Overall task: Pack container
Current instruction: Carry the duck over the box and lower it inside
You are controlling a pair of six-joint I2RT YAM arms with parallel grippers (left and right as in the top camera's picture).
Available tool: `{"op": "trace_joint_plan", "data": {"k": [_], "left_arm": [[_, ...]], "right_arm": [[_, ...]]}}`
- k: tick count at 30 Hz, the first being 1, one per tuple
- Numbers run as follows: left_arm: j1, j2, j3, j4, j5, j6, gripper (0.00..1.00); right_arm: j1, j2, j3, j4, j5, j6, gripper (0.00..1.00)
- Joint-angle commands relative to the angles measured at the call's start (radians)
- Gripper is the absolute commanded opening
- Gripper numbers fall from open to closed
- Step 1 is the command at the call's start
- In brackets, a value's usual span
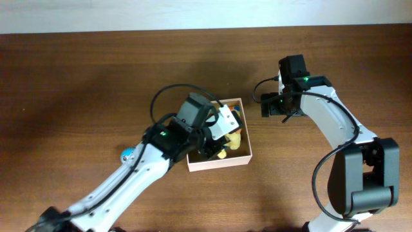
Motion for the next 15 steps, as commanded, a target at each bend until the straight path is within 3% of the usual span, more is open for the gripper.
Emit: {"op": "trace_joint_plan", "data": {"k": [1, 15], "left_arm": [[-0.016, 0.055, 0.019, 0.023, 0.029, 0.023, 0.26], [-0.020, 0.142, 0.019, 0.064, 0.029, 0.027, 0.26]], "right_arm": [[-0.005, 0.000, -0.002, 0.000, -0.002, 0.004, 0.99], [-0.005, 0.000, -0.002, 0.000, -0.002, 0.005, 0.99]]}}
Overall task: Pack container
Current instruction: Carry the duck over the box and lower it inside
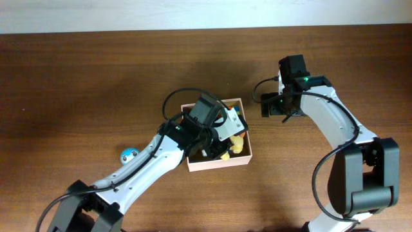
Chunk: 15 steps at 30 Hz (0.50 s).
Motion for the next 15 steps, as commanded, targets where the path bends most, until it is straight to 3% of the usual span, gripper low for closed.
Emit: {"op": "trace_joint_plan", "data": {"k": [1, 3, 8, 15], "left_arm": [[-0.004, 0.007, 0.019, 0.009, 0.021, 0.020, 0.26], [-0.004, 0.007, 0.019, 0.008, 0.021, 0.020, 0.31], [-0.004, 0.007, 0.019, 0.009, 0.021, 0.020, 0.60], [-0.004, 0.007, 0.019, 0.010, 0.018, 0.019, 0.69]], "right_arm": [[-0.005, 0.000, -0.002, 0.000, -0.002, 0.003, 0.99], [-0.005, 0.000, -0.002, 0.000, -0.002, 0.003, 0.99], [-0.005, 0.000, -0.002, 0.000, -0.002, 0.004, 0.99], [-0.005, 0.000, -0.002, 0.000, -0.002, 0.004, 0.99]]}}
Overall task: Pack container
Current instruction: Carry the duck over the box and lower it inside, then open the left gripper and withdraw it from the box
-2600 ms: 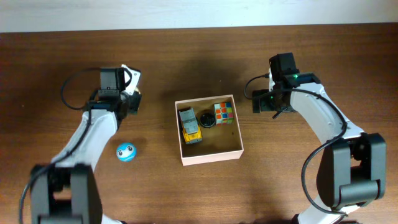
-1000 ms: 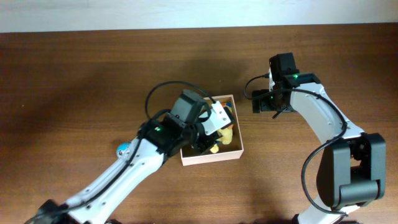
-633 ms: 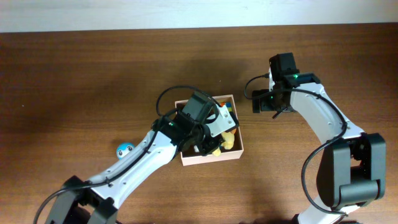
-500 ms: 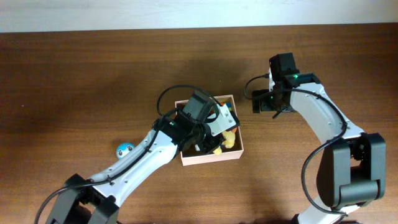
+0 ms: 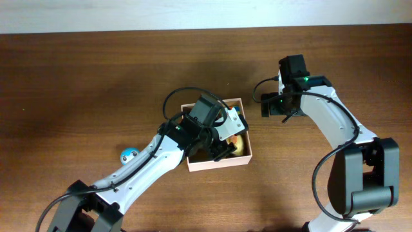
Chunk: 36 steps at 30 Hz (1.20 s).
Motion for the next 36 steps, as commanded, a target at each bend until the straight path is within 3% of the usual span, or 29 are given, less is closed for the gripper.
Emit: {"op": "trace_joint_plan", "data": {"k": [1, 15, 16, 18, 19, 26, 31, 36], "left_arm": [[-0.004, 0.007, 0.018, 0.005, 0.018, 0.009, 0.70], [-0.002, -0.029, 0.068, 0.038, -0.143, 0.008, 0.73], [0.000, -0.038, 0.078, 0.038, -0.169, 0.008, 0.74], [0.009, -0.067, 0.097, 0.038, -0.252, -0.006, 0.87], [0.017, -0.087, 0.104, 0.038, -0.315, -0.026, 0.98], [0.140, -0.241, 0.108, -0.060, -0.665, -0.253, 0.99], [0.304, -0.333, 0.108, -0.243, -0.674, -0.427, 0.99], [0.420, -0.333, 0.064, -0.418, -0.663, -0.491, 0.99]], "right_arm": [[-0.005, 0.000, -0.002, 0.000, -0.002, 0.004, 0.99], [-0.005, 0.000, -0.002, 0.000, -0.002, 0.004, 0.99], [-0.005, 0.000, -0.002, 0.000, -0.002, 0.003, 0.99], [-0.005, 0.000, -0.002, 0.000, -0.002, 0.003, 0.99], [-0.005, 0.000, -0.002, 0.000, -0.002, 0.003, 0.99], [-0.005, 0.000, -0.002, 0.000, -0.002, 0.003, 0.99], [-0.005, 0.000, -0.002, 0.000, -0.002, 0.003, 0.99], [-0.005, 0.000, -0.002, 0.000, -0.002, 0.003, 0.99]]}}
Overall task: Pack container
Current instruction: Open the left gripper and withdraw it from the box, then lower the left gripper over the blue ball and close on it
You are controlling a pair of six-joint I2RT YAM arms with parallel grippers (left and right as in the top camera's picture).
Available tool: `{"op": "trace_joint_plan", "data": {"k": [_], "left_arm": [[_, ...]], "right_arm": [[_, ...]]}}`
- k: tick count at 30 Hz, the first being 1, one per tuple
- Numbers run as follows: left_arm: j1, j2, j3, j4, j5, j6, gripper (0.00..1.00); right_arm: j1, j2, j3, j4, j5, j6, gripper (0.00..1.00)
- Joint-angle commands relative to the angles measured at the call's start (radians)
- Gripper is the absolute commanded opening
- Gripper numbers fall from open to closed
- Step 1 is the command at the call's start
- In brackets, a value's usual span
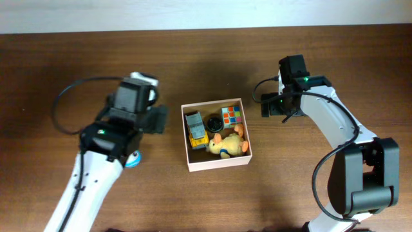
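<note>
The pale pink container (219, 163) sits mid-table. Inside it lie a yellow and grey toy truck (196, 129), a small black round thing (214, 122), a colour cube (232, 116) and a yellow plush duck (228, 144). My left gripper (159, 120) hovers just left of the container, apart from it, open with nothing in it. My right gripper (266, 106) hangs to the right of the container's far corner, pointing toward it; its jaws are too dark to read.
A small blue and white toy (132, 160) lies on the brown table (64, 77) left of the container, partly under my left arm. A pale strip runs along the table's far edge.
My left gripper was down inside the container over the yellow plush; now it is outside, to the left, holding nothing. The plush stays in the container. The right arm has not moved.
My left gripper was over the container with the yellow plush at its fingers. At the following two moments it was lower in the container, the plush settling at the front right. Now the arm is drawn back left and all contents show.
</note>
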Motion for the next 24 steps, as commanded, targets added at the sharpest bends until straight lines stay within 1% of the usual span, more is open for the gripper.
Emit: {"op": "trace_joint_plan", "data": {"k": [1, 3, 5, 7, 10, 12, 18, 24], "left_arm": [[0.060, 0.006, -0.049, -0.043, -0.023, -0.114, 0.99], [0.073, 0.013, -0.095, -0.046, -0.023, -0.141, 0.99], [0.078, 0.018, -0.146, -0.045, -0.019, -0.196, 0.99], [0.079, 0.018, -0.184, -0.042, 0.017, -0.237, 0.99], [0.079, 0.018, -0.237, -0.008, 0.116, -0.239, 0.99], [0.079, 0.018, -0.278, 0.019, 0.143, -0.239, 0.99], [0.079, 0.029, -0.375, 0.107, 0.141, -0.239, 0.99], [0.079, 0.087, -0.392, 0.117, 0.048, -0.277, 0.99]], "right_arm": [[-0.005, 0.000, -0.002, 0.000, -0.002, 0.004, 0.99], [-0.005, 0.000, -0.002, 0.000, -0.002, 0.004, 0.99], [-0.005, 0.000, -0.002, 0.000, -0.002, 0.004, 0.99], [-0.005, 0.000, -0.002, 0.000, -0.002, 0.004, 0.99], [-0.005, 0.000, -0.002, 0.000, -0.002, 0.004, 0.99], [-0.005, 0.000, -0.002, 0.000, -0.002, 0.004, 0.99], [-0.005, 0.000, -0.002, 0.000, -0.002, 0.004, 0.99], [-0.005, 0.000, -0.002, 0.000, -0.002, 0.004, 0.99]]}}
